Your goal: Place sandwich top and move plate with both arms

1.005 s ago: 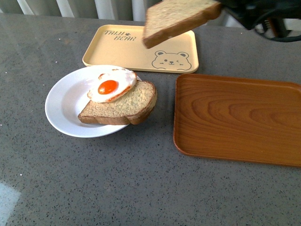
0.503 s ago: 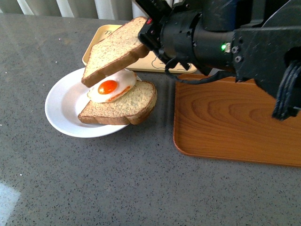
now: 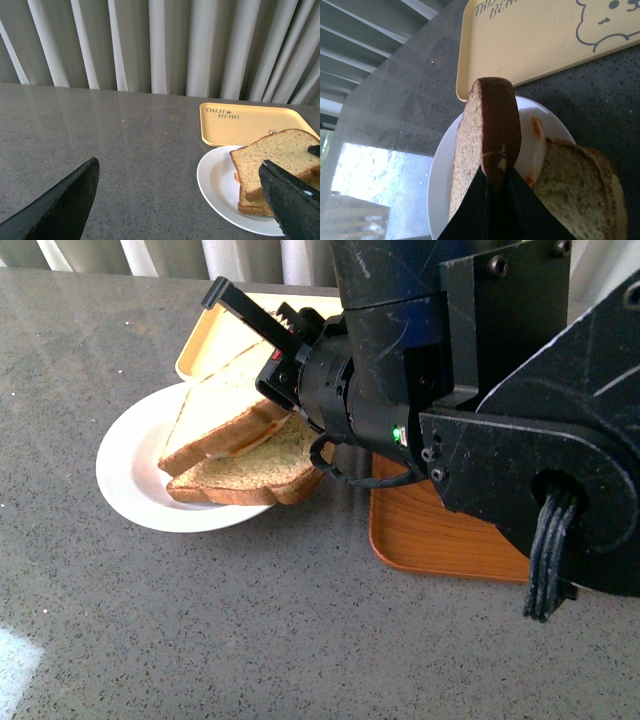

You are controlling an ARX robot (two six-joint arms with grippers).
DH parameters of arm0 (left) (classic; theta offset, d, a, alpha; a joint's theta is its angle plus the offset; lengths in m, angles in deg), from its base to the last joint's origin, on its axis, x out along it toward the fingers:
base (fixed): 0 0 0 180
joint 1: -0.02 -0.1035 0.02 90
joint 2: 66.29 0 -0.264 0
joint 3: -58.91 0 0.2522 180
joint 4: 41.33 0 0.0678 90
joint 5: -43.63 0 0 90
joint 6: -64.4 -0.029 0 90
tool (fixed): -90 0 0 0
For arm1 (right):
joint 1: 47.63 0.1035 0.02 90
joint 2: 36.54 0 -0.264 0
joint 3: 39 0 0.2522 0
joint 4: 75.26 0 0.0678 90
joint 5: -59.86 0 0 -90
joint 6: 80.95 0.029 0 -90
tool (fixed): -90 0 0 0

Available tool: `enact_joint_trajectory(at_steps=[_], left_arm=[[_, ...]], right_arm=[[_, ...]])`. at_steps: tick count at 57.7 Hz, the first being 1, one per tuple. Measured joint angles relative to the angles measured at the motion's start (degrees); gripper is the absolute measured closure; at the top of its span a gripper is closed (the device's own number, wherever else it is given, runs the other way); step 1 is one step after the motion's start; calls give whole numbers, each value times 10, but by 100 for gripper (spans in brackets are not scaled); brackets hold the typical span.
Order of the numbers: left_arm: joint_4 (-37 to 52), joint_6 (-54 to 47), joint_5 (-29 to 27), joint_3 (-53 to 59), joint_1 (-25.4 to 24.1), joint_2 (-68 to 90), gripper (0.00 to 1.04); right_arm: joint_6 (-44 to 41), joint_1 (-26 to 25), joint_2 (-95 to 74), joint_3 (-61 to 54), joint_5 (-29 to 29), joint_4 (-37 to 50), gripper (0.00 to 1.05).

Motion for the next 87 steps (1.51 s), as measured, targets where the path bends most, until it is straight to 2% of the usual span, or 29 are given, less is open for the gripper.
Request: enact_joint_trajectory(at_steps=[22,32,38,51,55,67,77,78,80,81,84,87], left_arm=[[0,0,0,0,0,0,9],[0,0,0,0,0,0,9],[0,0,0,0,0,0,9],[0,0,0,0,0,0,9],[0,0,0,0,0,0,9],[0,0,0,0,0,0,9],[0,0,0,0,0,0,9],[0,0,0,0,0,0,9],[0,0,0,0,0,0,9],[0,0,1,0,0,0,9],[0,0,0,0,0,0,9],[0,0,0,0,0,0,9]], right_arm=[[2,10,-9,-9,24,-13,102],[9,10,-11,-12,29,-18,74],[11,10,-11,-16,31,-19,49],[12,10,9,-43,35,-21,14],[12,10,24,-52,37,-22,8],[8,-17,115,-102,38,-27,9],[-24,-87,249,-178,26,-48,9],[-43,-90,257,-187,37,-41,10],[-119,-100,278,-224,102,46,18],[-188,-108,292,-248,125,97,23],[-295,-130,326,-291,131,163,33],[-386,-153,361,-325,119,178,44]])
